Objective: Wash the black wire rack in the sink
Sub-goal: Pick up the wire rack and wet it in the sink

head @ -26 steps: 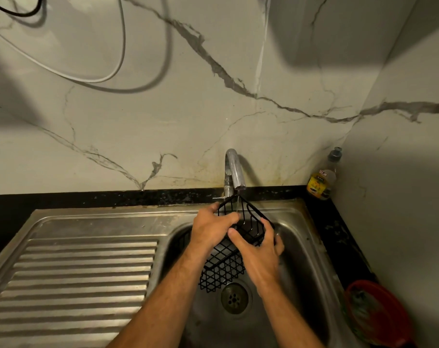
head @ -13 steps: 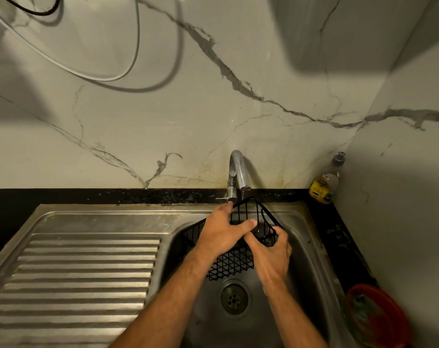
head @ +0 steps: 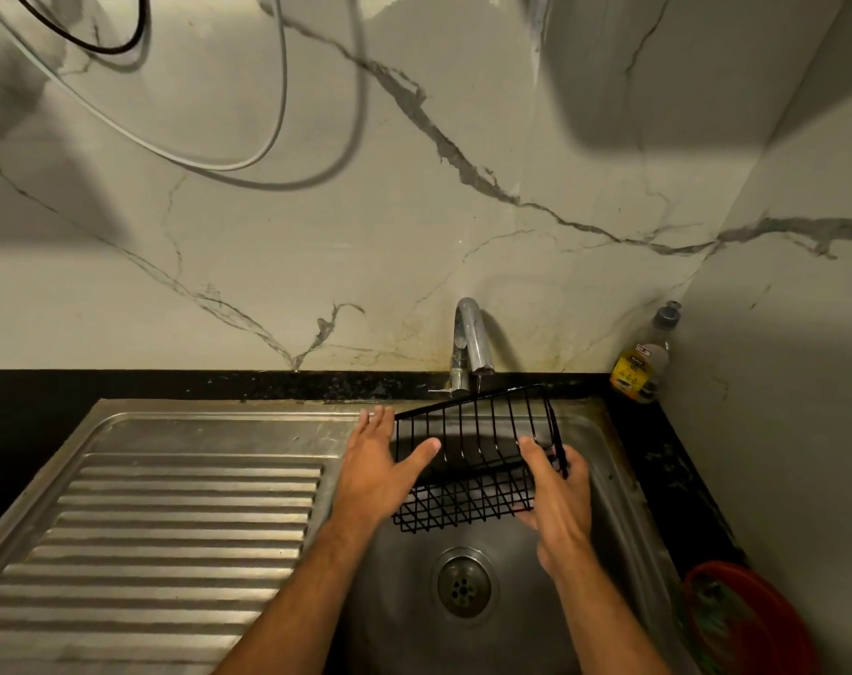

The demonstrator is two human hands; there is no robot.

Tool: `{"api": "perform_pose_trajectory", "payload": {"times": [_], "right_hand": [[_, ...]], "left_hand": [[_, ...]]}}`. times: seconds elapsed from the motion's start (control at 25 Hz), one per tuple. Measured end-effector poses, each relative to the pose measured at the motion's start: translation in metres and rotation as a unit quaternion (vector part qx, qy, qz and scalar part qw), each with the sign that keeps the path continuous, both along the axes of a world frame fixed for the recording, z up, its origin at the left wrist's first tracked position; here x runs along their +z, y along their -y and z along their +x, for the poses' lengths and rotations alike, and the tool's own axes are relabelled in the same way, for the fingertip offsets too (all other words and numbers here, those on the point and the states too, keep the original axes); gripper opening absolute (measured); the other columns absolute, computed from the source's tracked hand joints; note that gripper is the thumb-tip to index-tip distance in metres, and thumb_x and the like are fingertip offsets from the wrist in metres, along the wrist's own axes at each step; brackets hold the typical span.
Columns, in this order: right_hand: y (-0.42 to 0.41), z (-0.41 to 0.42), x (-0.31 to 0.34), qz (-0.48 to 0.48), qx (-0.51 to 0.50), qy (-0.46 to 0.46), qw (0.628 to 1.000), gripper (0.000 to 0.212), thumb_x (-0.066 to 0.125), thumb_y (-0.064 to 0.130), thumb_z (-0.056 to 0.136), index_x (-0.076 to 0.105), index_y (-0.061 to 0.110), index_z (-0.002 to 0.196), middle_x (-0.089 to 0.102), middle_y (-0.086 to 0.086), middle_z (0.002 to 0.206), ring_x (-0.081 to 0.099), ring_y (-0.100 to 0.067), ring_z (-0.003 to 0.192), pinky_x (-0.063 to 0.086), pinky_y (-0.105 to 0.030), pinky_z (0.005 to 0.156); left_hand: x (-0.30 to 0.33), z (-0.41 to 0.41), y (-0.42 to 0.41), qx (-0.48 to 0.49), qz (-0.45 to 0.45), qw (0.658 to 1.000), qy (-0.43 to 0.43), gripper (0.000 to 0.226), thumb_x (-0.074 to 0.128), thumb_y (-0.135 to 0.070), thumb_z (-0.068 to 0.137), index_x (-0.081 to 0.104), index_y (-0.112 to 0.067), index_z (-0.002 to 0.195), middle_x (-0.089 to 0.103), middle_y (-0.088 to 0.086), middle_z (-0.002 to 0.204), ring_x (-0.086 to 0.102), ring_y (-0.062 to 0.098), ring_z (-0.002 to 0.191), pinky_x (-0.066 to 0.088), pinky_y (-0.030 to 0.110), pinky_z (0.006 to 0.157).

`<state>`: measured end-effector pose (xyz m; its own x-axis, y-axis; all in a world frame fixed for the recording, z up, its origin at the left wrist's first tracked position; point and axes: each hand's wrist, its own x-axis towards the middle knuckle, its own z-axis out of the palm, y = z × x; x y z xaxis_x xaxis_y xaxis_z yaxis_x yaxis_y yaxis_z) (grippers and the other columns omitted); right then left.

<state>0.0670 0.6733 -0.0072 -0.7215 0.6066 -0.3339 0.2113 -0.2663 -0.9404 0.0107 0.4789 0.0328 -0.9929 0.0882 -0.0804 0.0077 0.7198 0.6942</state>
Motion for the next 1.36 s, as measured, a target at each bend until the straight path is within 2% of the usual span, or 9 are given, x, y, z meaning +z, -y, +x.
{"api": "perform_pose_trajectory", "payload": {"times": [0.16,0.24,0.36,0.52,0.6,0.72,0.88,1.08,1.36], "right_hand": [[0.000,0.004,-0.004,-0.032,-0.004,-0.010,0.999,0.101,0.078,0.062,0.059,0.036,0.034,0.146,0.039,-0.006,0.150,0.048,-0.024,0.120,0.054,-0.052,0.086],[-0.001,0.006,-0.009,-0.065,-0.017,-0.008,0.998,0.109,0.079,0.071,0.047,0.041,0.034,0.142,0.046,-0.006,0.145,0.052,-0.028,0.122,0.055,-0.055,0.085],[-0.004,0.011,-0.014,-0.124,-0.019,-0.015,0.992,0.092,0.079,0.069,0.051,0.052,0.033,0.132,0.058,-0.006,0.132,0.060,-0.032,0.115,0.056,-0.058,0.082],[-0.004,0.012,-0.021,-0.161,-0.022,-0.022,0.987,0.069,0.074,0.056,0.073,0.053,0.029,0.132,0.055,-0.008,0.133,0.057,-0.033,0.118,0.053,-0.061,0.086],[-0.007,0.010,-0.025,-0.171,-0.032,-0.023,0.985,0.060,0.070,0.049,0.083,0.050,0.027,0.135,0.048,-0.007,0.137,0.051,-0.034,0.123,0.051,-0.063,0.089],[-0.012,0.011,-0.031,-0.182,-0.039,-0.025,0.982,0.057,0.069,0.047,0.085,0.050,0.027,0.135,0.043,-0.008,0.141,0.047,-0.036,0.126,0.051,-0.064,0.088],[-0.014,0.015,-0.039,-0.224,-0.038,-0.029,0.973,0.052,0.067,0.047,0.086,0.053,0.029,0.132,0.047,-0.009,0.141,0.049,-0.038,0.123,0.051,-0.064,0.089],[-0.020,0.020,-0.042,-0.288,-0.047,-0.035,0.956,0.030,0.054,0.048,0.095,0.062,0.027,0.114,0.059,-0.010,0.123,0.054,-0.037,0.117,0.041,-0.072,0.095],[-0.023,0.027,-0.046,-0.334,-0.094,-0.027,0.937,0.044,0.049,0.057,0.092,0.059,0.022,0.117,0.056,-0.014,0.128,0.054,-0.041,0.112,0.040,-0.075,0.093]], "left_hand": [[-0.006,-0.002,0.000,-0.051,-0.051,0.997,0.026,0.092,0.041,-0.075,0.093,0.007,-0.027,0.164,-0.005,-0.012,0.170,-0.014,0.015,0.156,0.007,0.056,0.124],[-0.007,-0.003,0.000,-0.070,-0.025,0.997,0.018,0.092,0.043,-0.073,0.093,0.006,-0.027,0.164,-0.007,-0.012,0.170,-0.019,0.013,0.154,0.005,0.052,0.127],[-0.007,-0.004,-0.002,-0.091,-0.025,0.995,-0.034,0.084,0.042,-0.067,0.097,0.008,-0.028,0.164,-0.007,-0.011,0.170,-0.022,0.009,0.153,-0.002,0.034,0.121],[-0.010,-0.003,-0.004,-0.035,0.062,0.997,0.022,0.101,0.061,-0.064,0.090,0.002,-0.029,0.164,-0.011,-0.008,0.171,-0.009,0.015,0.157,0.006,0.043,0.127],[-0.013,-0.003,-0.002,-0.006,0.143,0.988,0.058,0.117,0.073,-0.062,0.082,-0.006,-0.031,0.163,0.000,-0.006,0.172,0.009,0.017,0.157,0.019,0.044,0.126],[-0.019,-0.003,0.004,-0.017,0.214,0.971,0.109,0.110,0.075,-0.046,0.089,-0.005,-0.031,0.163,0.022,-0.014,0.163,0.027,0.009,0.148,0.026,0.035,0.122],[-0.024,-0.001,0.009,0.011,0.258,0.954,0.149,0.076,0.081,-0.050,0.081,0.041,-0.044,0.146,0.064,-0.017,0.132,0.059,0.008,0.125,0.045,0.046,0.114],[-0.021,-0.004,-0.002,-0.006,0.233,0.961,0.146,0.110,0.079,-0.084,0.053,0.031,-0.059,0.149,0.045,-0.009,0.155,0.048,0.017,0.138,0.044,0.052,0.113],[0.002,-0.003,-0.019,-0.053,0.179,0.974,0.131,0.102,0.084,-0.051,0.076,0.024,-0.043,0.158,0.024,-0.001,0.162,0.032,0.023,0.148,0.037,0.041,0.113]]}}
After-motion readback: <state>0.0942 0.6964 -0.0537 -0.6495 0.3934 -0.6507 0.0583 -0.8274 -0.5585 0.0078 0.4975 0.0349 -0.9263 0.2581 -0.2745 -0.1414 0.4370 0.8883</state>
